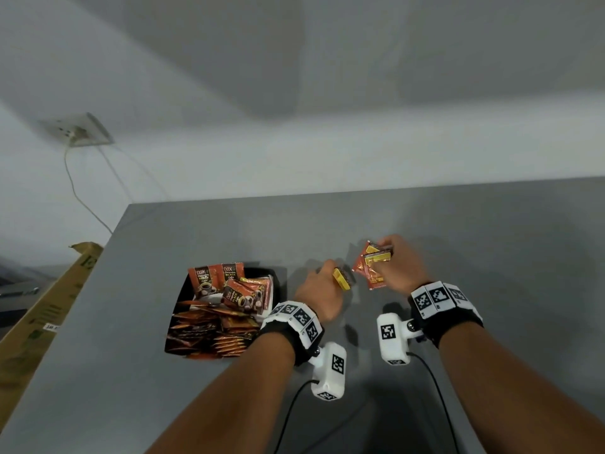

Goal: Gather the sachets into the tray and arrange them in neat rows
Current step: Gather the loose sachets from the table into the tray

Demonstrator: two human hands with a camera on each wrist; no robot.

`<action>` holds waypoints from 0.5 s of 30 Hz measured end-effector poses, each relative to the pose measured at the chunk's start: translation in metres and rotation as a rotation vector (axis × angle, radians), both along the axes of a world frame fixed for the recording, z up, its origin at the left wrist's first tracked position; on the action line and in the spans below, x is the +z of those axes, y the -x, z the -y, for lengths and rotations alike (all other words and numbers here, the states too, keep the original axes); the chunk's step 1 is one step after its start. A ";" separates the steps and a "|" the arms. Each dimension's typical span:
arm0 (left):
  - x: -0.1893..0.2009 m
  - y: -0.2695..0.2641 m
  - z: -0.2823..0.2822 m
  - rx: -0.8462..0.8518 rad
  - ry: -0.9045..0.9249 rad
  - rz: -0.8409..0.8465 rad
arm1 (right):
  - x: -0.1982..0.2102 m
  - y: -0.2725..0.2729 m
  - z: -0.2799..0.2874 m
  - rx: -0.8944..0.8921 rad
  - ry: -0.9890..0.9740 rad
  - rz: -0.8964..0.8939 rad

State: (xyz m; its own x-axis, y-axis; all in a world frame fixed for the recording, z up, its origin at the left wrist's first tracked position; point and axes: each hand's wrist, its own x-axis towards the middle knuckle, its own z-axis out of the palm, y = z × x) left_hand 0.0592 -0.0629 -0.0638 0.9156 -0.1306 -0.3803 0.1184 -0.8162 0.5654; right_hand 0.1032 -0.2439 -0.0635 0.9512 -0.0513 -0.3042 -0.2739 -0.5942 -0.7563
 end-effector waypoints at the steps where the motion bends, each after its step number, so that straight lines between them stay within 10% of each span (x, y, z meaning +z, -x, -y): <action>1: 0.009 0.001 -0.003 -0.006 0.055 0.045 | 0.003 0.003 -0.003 -0.017 -0.026 0.024; 7: 0.069 0.007 -0.070 0.092 0.321 0.339 | 0.043 0.026 -0.055 0.087 -0.161 0.115; 15: 0.067 0.014 -0.207 0.073 -0.176 0.394 | 0.062 0.051 -0.156 0.382 0.047 0.217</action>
State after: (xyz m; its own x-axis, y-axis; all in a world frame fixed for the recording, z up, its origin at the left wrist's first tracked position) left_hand 0.0449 0.1436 0.0033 0.9996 -0.0247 -0.0106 -0.0177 -0.9019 0.4316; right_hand 0.0519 -0.0874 -0.0017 0.9463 0.3072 -0.1006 0.1344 -0.6568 -0.7420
